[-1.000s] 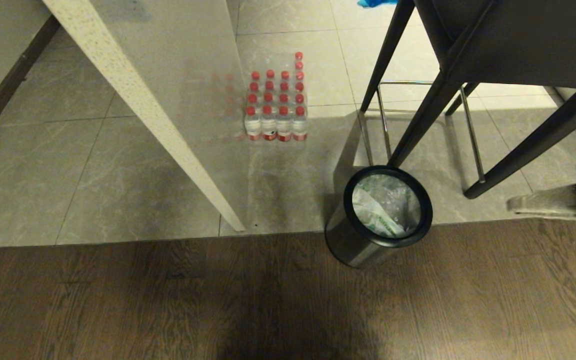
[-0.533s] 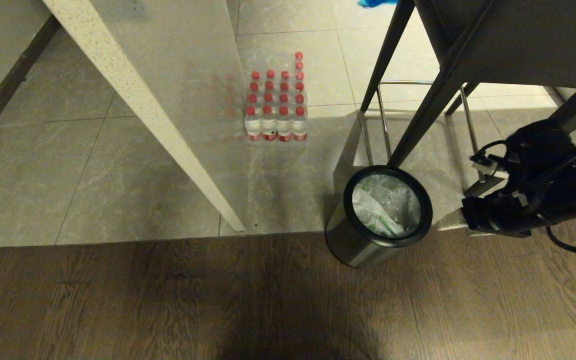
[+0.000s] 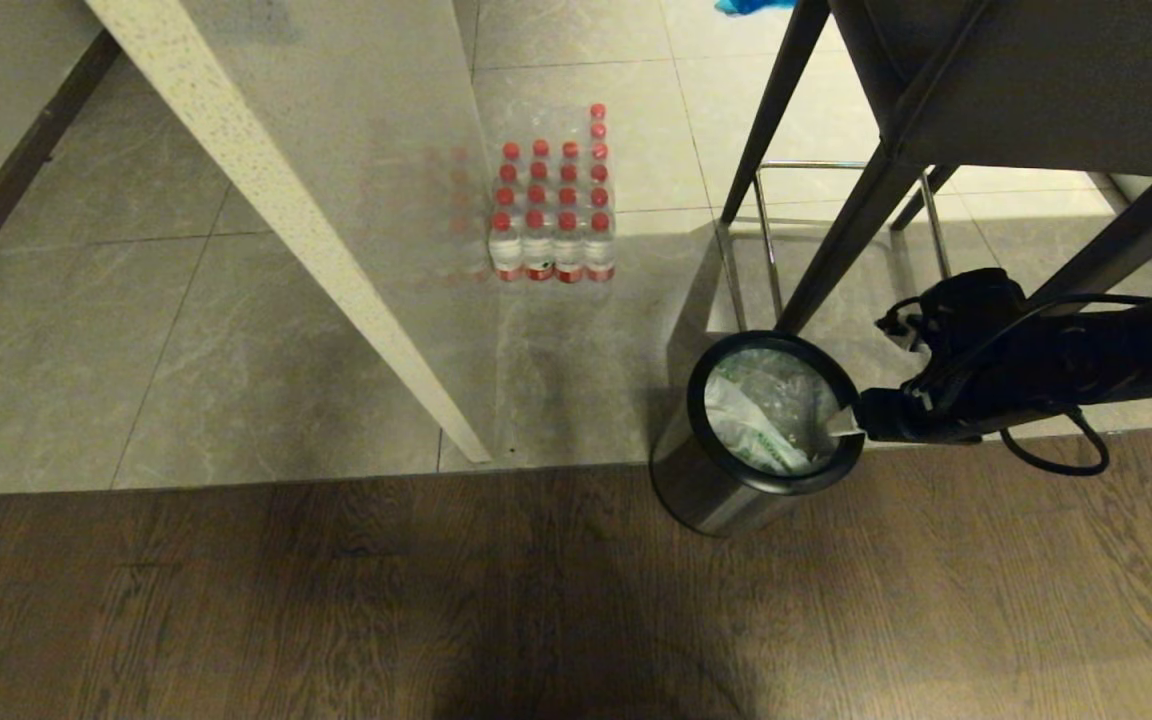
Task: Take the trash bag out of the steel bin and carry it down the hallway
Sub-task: Place the outer trash can on the ground
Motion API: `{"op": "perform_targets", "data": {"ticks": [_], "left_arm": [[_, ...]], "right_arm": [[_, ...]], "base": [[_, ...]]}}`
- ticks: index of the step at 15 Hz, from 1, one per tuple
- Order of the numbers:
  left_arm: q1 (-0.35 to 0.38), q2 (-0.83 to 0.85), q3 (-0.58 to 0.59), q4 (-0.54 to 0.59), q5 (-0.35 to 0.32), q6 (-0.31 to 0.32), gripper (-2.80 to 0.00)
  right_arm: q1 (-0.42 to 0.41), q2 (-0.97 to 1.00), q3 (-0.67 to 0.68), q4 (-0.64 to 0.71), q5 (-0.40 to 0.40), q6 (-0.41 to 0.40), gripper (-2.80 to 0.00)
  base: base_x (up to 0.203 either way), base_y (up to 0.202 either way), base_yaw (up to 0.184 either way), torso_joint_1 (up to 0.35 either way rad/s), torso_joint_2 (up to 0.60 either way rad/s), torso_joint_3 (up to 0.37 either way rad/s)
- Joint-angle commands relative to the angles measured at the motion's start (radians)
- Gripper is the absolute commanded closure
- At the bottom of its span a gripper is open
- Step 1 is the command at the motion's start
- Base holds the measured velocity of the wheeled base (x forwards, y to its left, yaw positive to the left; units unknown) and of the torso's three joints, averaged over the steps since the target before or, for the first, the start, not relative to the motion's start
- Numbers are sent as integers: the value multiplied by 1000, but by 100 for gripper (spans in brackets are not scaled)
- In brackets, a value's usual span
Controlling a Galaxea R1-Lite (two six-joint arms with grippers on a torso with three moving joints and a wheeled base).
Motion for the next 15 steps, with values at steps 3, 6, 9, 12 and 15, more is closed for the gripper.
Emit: {"op": "perform_targets", "data": {"ticks": [3,6,9,12,15], "left_arm": [[1,0,0,0,0,-1,0],[0,0,0,0,0,0,0],[1,0,0,0,0,-1,0],[1,0,0,0,0,1,0],[1,0,0,0,0,1,0]], "right_arm": [[-3,66,-28,-23,-5,3,-280],[0,155,-86,-83,-55,23,0],[18,157,-137,-91,-124,30,0],[27,65,-150,-54,-123,24,0],[59,-63,-122,54,-123,6,0]], "base": [[0,0,0,0,0,0],[0,0,0,0,0,0],[0,0,0,0,0,0],[0,0,0,0,0,0],[0,0,0,0,0,0]]}}
